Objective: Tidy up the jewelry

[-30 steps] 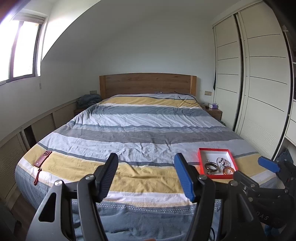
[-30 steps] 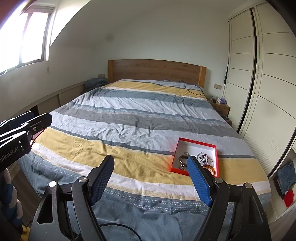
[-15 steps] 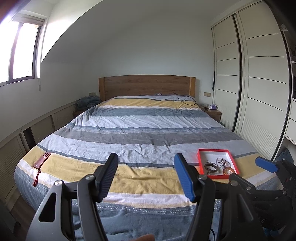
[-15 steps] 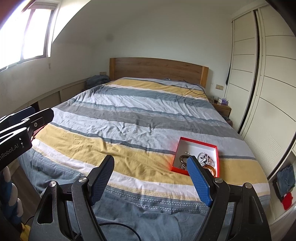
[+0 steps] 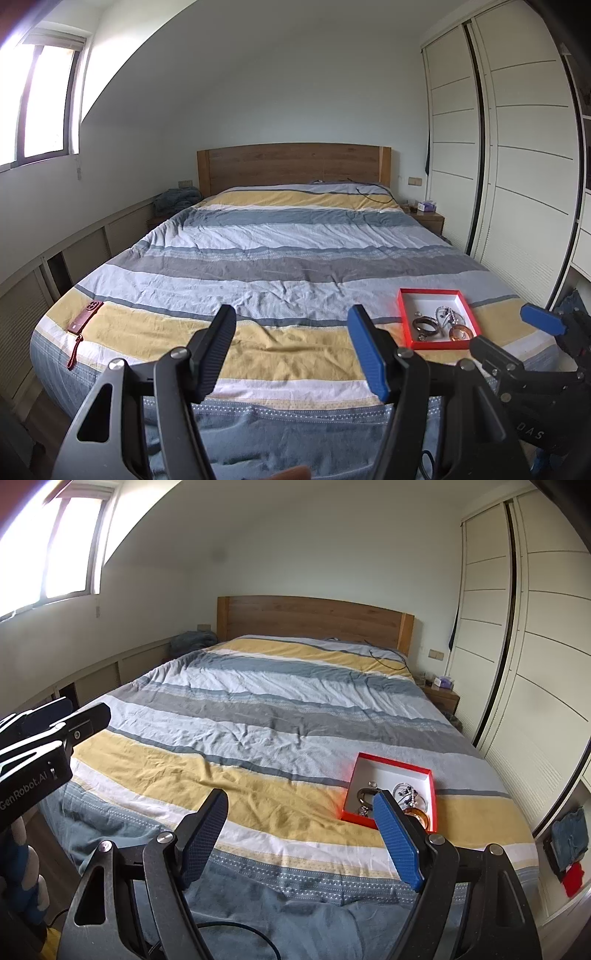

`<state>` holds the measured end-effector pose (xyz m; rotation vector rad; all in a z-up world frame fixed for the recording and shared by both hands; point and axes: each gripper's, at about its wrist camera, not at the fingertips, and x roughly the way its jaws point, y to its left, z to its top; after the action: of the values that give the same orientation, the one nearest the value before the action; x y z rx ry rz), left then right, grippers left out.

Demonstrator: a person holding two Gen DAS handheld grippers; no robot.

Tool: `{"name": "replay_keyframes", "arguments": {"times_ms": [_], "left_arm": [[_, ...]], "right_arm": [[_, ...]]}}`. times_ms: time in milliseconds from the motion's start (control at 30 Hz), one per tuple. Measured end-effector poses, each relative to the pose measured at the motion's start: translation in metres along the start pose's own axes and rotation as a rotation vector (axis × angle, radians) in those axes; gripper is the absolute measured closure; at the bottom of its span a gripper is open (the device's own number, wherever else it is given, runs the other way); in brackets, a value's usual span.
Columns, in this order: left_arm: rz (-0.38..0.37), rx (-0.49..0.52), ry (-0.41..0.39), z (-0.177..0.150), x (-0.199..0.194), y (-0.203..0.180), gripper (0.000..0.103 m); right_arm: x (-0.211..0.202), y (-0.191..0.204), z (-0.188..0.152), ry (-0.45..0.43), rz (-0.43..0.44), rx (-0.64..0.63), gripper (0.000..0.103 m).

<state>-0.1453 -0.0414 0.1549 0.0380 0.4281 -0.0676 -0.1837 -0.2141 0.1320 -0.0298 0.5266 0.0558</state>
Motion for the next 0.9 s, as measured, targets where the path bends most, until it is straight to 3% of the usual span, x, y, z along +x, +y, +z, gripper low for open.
{"name": "replay_keyframes", "arguments": {"times_ms": [900], "left_arm": [[0.041, 0.028, 0.060, -0.011, 0.018, -0.009, 0.042]], "right_arm": [[0.013, -0.014, -0.012, 0.016, -0.012, 0.030, 0.022]]}}
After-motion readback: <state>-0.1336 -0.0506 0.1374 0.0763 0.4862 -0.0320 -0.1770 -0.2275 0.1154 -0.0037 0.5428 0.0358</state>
